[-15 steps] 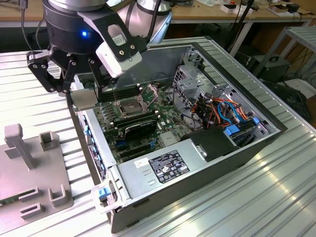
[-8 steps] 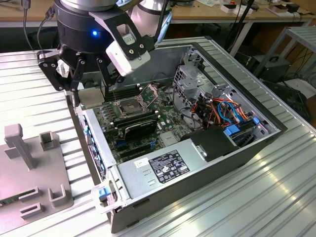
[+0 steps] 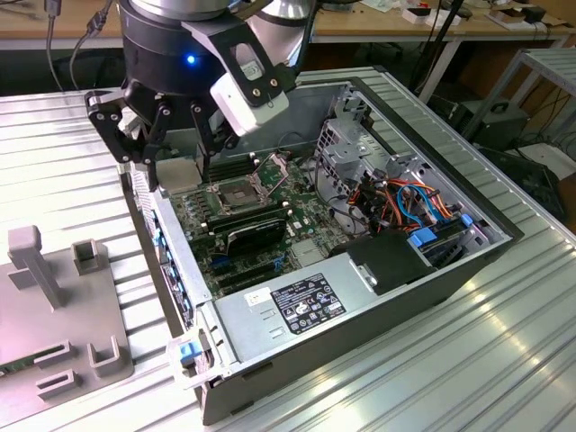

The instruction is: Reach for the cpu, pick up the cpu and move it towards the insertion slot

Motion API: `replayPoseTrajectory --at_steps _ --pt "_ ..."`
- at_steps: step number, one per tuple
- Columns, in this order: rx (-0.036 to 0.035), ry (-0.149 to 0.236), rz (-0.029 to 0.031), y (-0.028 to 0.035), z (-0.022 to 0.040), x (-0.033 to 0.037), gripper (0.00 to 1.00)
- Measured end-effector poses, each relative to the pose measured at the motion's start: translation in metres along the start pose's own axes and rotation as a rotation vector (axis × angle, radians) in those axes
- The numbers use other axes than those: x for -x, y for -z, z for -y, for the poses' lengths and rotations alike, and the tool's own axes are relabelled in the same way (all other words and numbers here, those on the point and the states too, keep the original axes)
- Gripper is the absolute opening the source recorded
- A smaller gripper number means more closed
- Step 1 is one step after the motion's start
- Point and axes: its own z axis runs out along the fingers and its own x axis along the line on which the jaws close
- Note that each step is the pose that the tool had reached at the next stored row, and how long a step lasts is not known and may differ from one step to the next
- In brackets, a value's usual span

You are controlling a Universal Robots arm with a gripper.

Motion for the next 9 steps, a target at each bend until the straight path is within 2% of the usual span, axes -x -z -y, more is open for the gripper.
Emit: replayPoseTrajectory --at_steps 4,9 --pt "-0.0001 0.0 0.0 0.0001 -0.0004 0.0112 0.55" --pt "-0.0001 0.0 0.0 0.0003 -0.0007 0.0199 0.55"
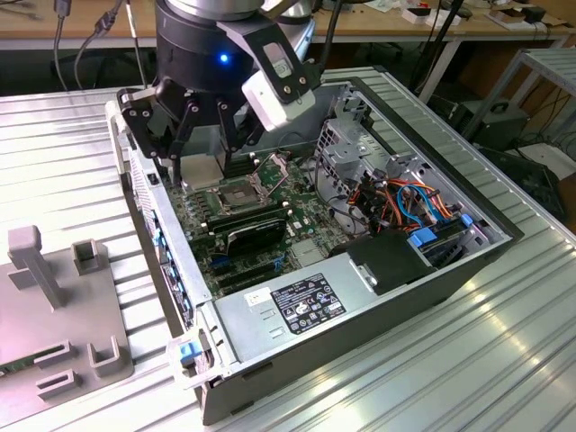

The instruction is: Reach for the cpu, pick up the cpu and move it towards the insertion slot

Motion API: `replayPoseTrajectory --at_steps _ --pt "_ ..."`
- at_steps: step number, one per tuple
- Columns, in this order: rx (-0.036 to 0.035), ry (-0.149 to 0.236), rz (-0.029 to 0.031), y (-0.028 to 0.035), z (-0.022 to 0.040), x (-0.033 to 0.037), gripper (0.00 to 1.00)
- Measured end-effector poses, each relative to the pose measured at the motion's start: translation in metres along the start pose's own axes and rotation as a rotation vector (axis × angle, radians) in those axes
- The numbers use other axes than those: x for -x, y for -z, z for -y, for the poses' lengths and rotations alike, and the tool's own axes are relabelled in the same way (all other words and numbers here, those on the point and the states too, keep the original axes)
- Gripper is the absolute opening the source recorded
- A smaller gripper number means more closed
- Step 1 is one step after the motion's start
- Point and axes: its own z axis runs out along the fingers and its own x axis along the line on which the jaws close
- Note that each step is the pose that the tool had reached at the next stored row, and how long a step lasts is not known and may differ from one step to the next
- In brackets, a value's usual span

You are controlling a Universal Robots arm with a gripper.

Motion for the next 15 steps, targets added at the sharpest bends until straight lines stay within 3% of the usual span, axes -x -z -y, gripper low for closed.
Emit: replayPoseTrajectory --at_steps 15 --pt "0.0001 0.0 0.0 0.0003 -0.0008 0.0222 0.55"
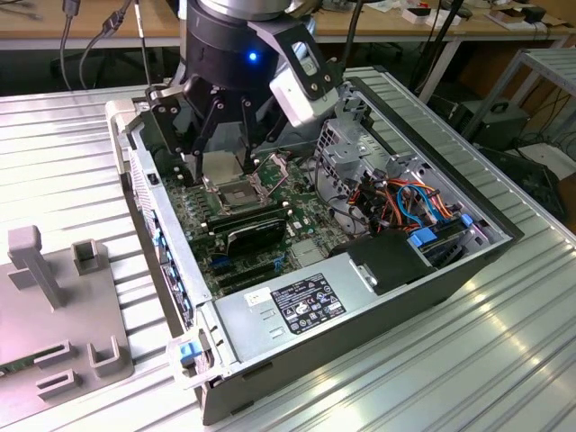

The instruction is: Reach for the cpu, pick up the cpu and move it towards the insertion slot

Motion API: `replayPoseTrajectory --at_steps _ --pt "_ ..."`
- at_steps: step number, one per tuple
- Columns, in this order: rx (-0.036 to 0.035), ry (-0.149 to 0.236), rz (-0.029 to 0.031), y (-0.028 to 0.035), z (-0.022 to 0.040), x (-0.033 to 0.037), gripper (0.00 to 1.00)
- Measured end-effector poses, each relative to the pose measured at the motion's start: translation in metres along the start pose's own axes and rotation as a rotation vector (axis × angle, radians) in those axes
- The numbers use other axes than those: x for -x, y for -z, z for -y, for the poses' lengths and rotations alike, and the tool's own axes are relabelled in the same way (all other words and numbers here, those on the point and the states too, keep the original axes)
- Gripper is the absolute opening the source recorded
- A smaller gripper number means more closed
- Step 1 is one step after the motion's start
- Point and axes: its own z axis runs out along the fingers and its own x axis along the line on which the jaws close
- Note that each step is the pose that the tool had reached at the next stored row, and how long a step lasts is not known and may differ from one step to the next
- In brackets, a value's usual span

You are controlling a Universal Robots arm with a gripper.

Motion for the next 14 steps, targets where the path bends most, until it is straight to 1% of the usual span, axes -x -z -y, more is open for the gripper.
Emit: replayPoseTrajectory --at_steps 3,5,10,14 --pt "0.0 0.0 0.0 0.0001 -0.0002 0.0048 0.55" --pt "0.0 0.0 0.0 0.0001 -0.0003 0.0099 0.55" --pt "0.0 0.0 0.0 0.0001 -0.0006 0.0174 0.55" --pt "-0.0001 0.0 0.0 0.0001 -0.0007 0.0183 0.55"
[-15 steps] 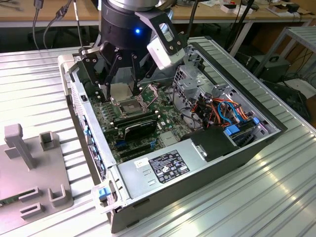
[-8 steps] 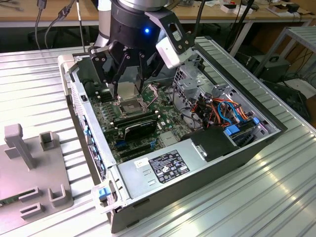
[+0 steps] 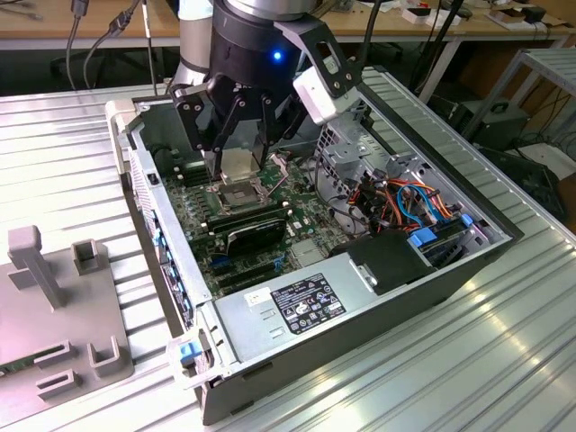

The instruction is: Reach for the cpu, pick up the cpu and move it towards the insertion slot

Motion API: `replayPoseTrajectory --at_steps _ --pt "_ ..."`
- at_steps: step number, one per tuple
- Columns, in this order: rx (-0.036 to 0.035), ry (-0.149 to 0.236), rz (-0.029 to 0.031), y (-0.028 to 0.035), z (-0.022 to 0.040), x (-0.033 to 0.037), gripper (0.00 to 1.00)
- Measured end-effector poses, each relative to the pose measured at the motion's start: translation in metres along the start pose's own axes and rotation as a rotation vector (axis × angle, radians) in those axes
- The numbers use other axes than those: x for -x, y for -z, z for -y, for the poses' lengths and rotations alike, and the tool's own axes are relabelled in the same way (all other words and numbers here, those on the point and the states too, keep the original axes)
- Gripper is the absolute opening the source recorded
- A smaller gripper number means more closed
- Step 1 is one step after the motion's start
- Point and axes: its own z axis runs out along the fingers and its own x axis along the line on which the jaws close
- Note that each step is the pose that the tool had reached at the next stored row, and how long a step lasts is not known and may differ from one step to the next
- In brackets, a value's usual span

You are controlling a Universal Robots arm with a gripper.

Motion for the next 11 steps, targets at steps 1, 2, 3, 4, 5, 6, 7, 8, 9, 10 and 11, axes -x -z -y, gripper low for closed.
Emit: replayPoseTrajectory --at_steps 1,2,3,4,5,6,7,8,9,10,11 --pt "0.0 0.0 0.0 0.0 0.0 0.0 0.55" --pt "0.0 0.0 0.0 0.0 0.0 0.0007 0.55" --pt "0.0 0.0 0.0001 0.0 -0.0002 0.003 0.55" --pt "-0.0001 0.0 0.0 0.0001 -0.0003 0.0071 0.55" --pt "-0.0001 0.0 0.0 0.0001 -0.0004 0.0099 0.55" --pt "-0.0001 0.0 0.0 0.0001 -0.0005 0.0144 0.55" --pt "-0.0001 0.0 -0.0001 0.0002 -0.0007 0.0185 0.55" --pt "0.0 0.0 0.0 0.0001 -0.0009 0.0246 0.55" --pt "-0.0001 0.0 0.0 0.0002 -0.001 0.0285 0.55" --pt "-0.0001 0.0 0.0 0.0001 -0.001 0.0285 0.55" --pt "-0.0001 0.0 0.0 0.0001 -0.001 0.0285 0.55"
